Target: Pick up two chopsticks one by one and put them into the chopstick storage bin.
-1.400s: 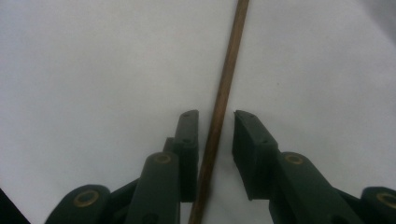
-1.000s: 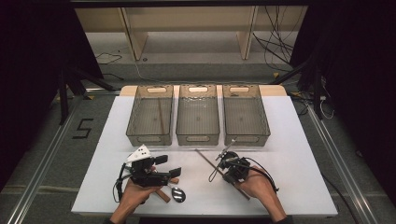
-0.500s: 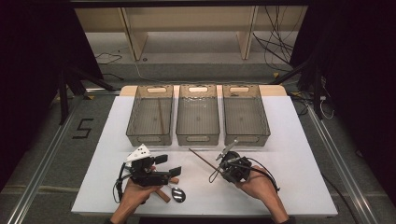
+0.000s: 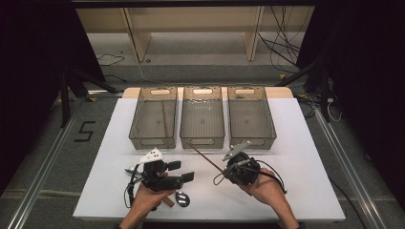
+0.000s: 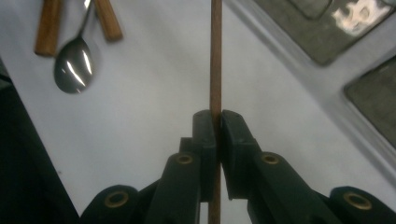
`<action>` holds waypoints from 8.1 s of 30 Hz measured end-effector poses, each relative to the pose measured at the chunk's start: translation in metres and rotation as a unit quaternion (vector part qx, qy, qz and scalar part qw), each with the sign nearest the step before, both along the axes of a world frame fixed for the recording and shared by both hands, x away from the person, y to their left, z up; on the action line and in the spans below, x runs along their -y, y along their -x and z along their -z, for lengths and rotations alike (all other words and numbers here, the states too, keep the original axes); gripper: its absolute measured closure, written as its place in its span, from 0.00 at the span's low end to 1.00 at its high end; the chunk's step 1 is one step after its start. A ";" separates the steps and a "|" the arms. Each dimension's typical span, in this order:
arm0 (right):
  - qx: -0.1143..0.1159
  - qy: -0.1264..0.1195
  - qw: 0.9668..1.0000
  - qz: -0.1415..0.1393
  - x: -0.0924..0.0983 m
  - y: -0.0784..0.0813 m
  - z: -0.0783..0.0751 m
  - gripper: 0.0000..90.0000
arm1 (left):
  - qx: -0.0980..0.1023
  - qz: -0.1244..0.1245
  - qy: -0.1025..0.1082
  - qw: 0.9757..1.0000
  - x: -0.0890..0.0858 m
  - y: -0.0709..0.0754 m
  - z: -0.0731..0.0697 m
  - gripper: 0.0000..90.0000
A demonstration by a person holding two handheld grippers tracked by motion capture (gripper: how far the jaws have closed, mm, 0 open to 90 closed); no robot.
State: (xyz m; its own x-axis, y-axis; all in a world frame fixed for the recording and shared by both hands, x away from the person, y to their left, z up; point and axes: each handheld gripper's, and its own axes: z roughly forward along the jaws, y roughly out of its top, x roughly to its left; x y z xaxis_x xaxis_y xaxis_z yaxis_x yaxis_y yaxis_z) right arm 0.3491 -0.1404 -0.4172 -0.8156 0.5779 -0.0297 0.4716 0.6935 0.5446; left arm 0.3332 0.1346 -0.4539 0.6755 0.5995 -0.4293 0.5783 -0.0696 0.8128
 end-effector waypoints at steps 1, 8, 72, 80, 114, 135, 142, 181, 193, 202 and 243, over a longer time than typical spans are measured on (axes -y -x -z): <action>0.005 -0.010 1.000 0.000 0.000 0.001 -0.002 0.95 | -0.001 0.004 0.003 1.000 0.003 -0.001 -0.001 0.23; 0.048 -0.053 0.997 0.006 -0.002 0.006 -0.007 0.95 | -0.032 0.017 0.042 0.998 0.019 -0.012 -0.007 0.29; 0.098 -0.150 0.983 0.039 0.016 0.027 -0.006 0.38 | -0.066 0.031 0.115 0.991 -0.007 -0.048 -0.039 0.94; 0.085 -0.156 0.982 0.059 0.030 0.031 0.013 0.28 | -0.046 0.009 0.089 0.995 -0.038 -0.065 -0.067 0.94; 0.070 -0.171 0.978 0.094 0.052 0.037 0.028 0.19 | -0.054 -0.112 -0.008 0.992 -0.111 -0.160 -0.125 0.94; 0.081 -0.193 0.974 0.088 0.058 0.039 0.025 0.19 | -0.105 -0.132 -0.049 0.984 -0.110 -0.186 -0.087 0.94; 0.078 -0.190 0.975 0.087 0.057 0.039 0.025 0.19 | -0.118 -0.122 -0.063 0.984 -0.102 -0.190 -0.081 0.94; 0.079 -0.183 0.976 0.088 0.058 0.039 0.025 0.19 | -0.156 -0.123 -0.098 0.975 -0.080 -0.201 -0.060 0.89; 0.077 -0.184 0.976 0.088 0.060 0.038 0.025 0.20 | -0.164 -0.154 -0.115 0.968 -0.072 -0.207 -0.054 0.23; 0.078 -0.186 0.975 0.087 0.060 0.039 0.025 0.20 | -0.137 -0.150 -0.119 0.972 -0.077 -0.195 -0.065 0.20; 0.051 -0.171 0.984 0.002 -0.025 0.040 0.022 0.34 | 0.004 -0.097 -0.020 0.995 -0.083 -0.043 -0.039 0.19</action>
State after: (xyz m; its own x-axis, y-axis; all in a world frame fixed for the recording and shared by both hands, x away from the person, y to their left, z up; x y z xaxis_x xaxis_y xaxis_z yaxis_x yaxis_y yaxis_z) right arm 0.3094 -0.1156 -0.4395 -0.8161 0.5715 0.0860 0.4052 0.4596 0.7903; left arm 0.3757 0.2177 -0.4144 0.5478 0.7360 -0.3977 0.5779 0.0108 0.8160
